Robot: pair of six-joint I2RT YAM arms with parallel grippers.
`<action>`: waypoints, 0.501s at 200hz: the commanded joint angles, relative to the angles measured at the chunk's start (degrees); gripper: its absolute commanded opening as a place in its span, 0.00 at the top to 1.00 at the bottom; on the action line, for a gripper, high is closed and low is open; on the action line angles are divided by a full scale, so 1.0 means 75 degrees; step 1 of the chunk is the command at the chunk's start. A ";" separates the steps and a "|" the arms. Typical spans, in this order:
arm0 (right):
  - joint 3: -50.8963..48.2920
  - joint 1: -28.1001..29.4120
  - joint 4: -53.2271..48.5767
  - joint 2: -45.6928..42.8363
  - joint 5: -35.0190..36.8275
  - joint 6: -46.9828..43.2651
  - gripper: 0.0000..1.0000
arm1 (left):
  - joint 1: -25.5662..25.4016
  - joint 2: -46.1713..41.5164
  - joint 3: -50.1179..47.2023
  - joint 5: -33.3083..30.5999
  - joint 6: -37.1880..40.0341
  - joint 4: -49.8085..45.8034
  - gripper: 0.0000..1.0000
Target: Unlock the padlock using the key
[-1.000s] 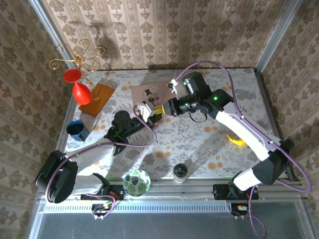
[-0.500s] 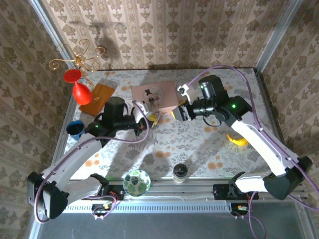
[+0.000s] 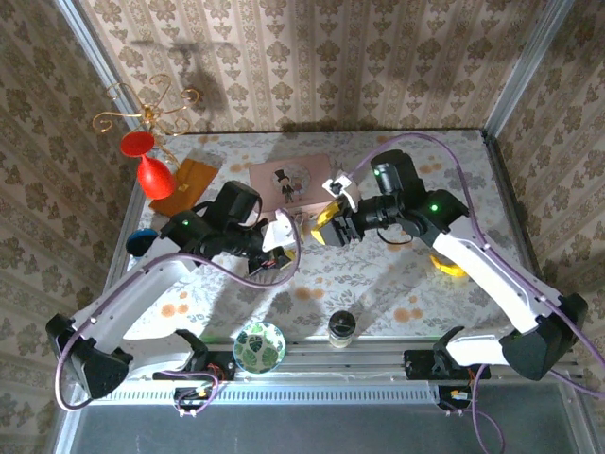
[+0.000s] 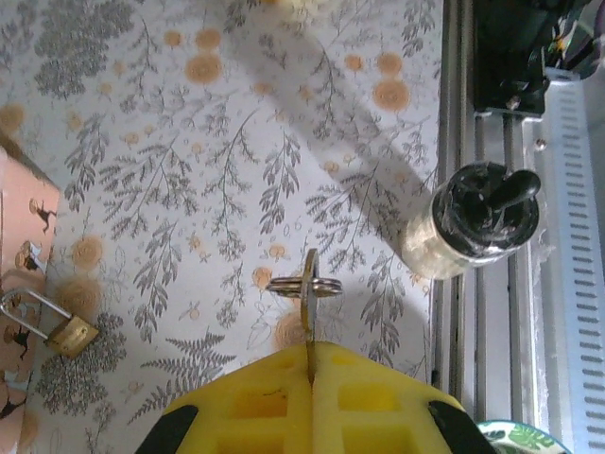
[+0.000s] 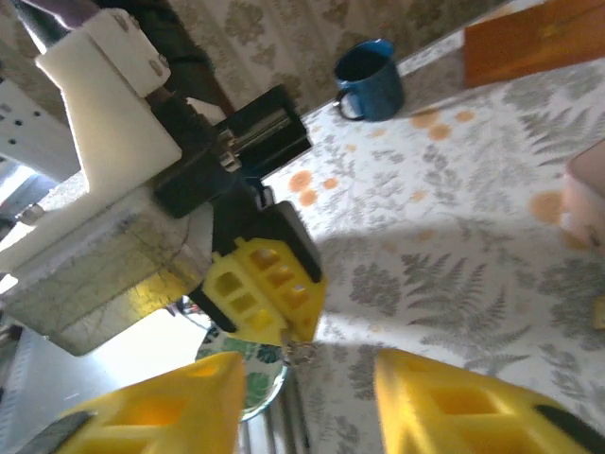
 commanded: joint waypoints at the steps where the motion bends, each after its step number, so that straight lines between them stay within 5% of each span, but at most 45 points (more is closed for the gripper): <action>1: 0.0207 0.0034 -0.0318 0.0299 -0.0895 -0.0255 0.63 | -0.0050 0.0065 0.0213 -0.0242 0.0201 -0.0415 1.00; 100: -0.0040 0.0367 0.0521 0.0927 -0.0903 0.0169 0.62 | 0.0077 0.0156 0.0254 0.0206 0.0314 -0.0016 1.00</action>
